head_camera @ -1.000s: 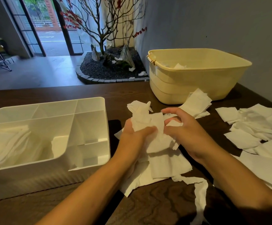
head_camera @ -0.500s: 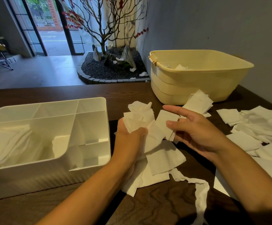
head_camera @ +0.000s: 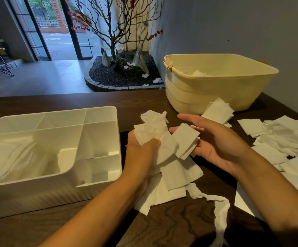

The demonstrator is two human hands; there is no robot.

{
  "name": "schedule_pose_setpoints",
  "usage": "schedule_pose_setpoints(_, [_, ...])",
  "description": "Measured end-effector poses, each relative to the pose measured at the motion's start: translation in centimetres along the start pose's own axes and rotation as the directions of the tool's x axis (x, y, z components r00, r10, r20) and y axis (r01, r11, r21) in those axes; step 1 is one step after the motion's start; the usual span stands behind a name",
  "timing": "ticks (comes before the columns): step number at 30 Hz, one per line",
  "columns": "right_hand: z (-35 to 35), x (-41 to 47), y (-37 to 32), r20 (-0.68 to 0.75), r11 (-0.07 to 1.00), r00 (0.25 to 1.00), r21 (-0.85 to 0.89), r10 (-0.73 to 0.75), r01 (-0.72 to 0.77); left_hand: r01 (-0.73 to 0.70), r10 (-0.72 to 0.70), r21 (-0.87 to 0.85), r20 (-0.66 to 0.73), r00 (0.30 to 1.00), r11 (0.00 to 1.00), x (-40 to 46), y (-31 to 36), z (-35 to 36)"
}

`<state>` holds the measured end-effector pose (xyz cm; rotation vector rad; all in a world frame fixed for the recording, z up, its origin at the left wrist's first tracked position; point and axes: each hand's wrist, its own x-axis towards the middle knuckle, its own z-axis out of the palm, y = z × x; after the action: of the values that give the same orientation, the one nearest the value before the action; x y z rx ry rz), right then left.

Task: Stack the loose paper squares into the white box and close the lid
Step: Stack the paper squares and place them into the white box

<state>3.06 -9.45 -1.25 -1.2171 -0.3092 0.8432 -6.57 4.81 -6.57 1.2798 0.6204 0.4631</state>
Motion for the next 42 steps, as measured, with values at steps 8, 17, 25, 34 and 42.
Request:
schedule_pose_setpoints(8, [-0.5, -0.2, -0.2, -0.001, 0.998, 1.0, -0.065, 0.007, -0.007, 0.021, -0.021, -0.005, -0.01, 1.0, 1.0, 0.0, -0.1, -0.1])
schedule_pose_setpoints(17, [-0.2, -0.2, 0.1, -0.076, 0.918, 0.996, -0.396, -0.049, 0.015, -0.005, 0.004, 0.036, 0.008, 1.0, 0.999, 0.0, -0.2, -0.1])
schedule_pose_setpoints(25, [-0.7, 0.2, 0.6, -0.199, 0.743, 0.902, -0.646, -0.383, 0.174, -0.081, 0.081, 0.039, -0.015, 0.997, 0.996, -0.2, -0.2, -0.1])
schedule_pose_setpoints(34, [0.5, -0.6, 0.2, 0.025, 0.949, 0.96, -0.146, -0.279, 0.28, -0.186, 0.184, 0.098, 0.03, 0.982, 0.978, -0.7, -0.3, 0.1])
schedule_pose_setpoints(42, [1.3, 0.7, 3.5, -0.078, 0.726, 0.892, -0.615, -0.445, 0.308, -0.113, 0.113, -0.012, 0.127, 0.985, 0.994, -1.1, 0.4, 0.6])
